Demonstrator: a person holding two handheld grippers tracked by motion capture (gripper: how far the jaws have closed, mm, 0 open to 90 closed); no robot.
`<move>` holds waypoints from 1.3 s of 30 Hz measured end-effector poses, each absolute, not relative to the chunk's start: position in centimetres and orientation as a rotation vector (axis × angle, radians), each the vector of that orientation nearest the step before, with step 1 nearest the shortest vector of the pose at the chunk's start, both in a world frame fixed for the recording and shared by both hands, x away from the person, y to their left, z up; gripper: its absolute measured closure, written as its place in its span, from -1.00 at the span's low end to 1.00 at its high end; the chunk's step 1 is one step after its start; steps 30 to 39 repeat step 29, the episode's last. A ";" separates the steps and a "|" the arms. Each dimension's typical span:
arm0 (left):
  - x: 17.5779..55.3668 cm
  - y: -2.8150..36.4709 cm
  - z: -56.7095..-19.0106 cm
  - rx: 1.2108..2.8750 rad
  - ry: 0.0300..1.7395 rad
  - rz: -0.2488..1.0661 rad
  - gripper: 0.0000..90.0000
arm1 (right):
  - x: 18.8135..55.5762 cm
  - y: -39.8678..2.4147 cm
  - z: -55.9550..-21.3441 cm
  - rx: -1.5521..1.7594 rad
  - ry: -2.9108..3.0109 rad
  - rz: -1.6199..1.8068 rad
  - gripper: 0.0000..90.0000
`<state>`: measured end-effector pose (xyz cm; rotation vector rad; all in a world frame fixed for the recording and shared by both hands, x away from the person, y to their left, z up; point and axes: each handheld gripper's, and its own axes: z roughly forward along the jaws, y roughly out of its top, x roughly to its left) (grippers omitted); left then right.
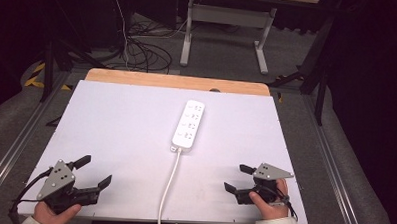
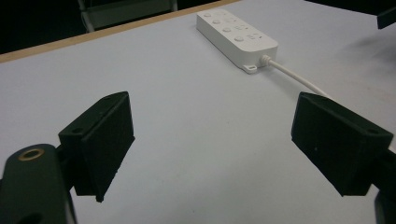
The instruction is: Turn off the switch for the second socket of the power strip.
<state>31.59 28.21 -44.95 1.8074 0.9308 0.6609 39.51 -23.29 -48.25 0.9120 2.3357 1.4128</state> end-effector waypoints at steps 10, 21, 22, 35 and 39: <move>31.6 28.2 -45.1 1.814 0.930 0.674 -0.70 | 39.4 -23.9 -48.0 0.923 2.286 1.403 -0.68; 32.0 28.4 -45.4 1.808 0.935 0.708 -0.72 | 39.2 -24.0 -48.1 0.888 2.260 1.394 -0.69; 32.1 28.5 -45.4 1.812 0.939 0.710 -0.72 | 39.2 -24.0 -48.1 0.888 2.263 1.391 -0.70; 32.4 28.8 -45.5 1.797 0.963 0.677 -0.74 | 39.3 -24.1 -48.2 0.882 2.270 1.373 -0.69; 32.4 28.8 -45.5 1.797 0.963 0.677 -0.74 | 39.3 -24.1 -48.2 0.882 2.270 1.373 -0.69</move>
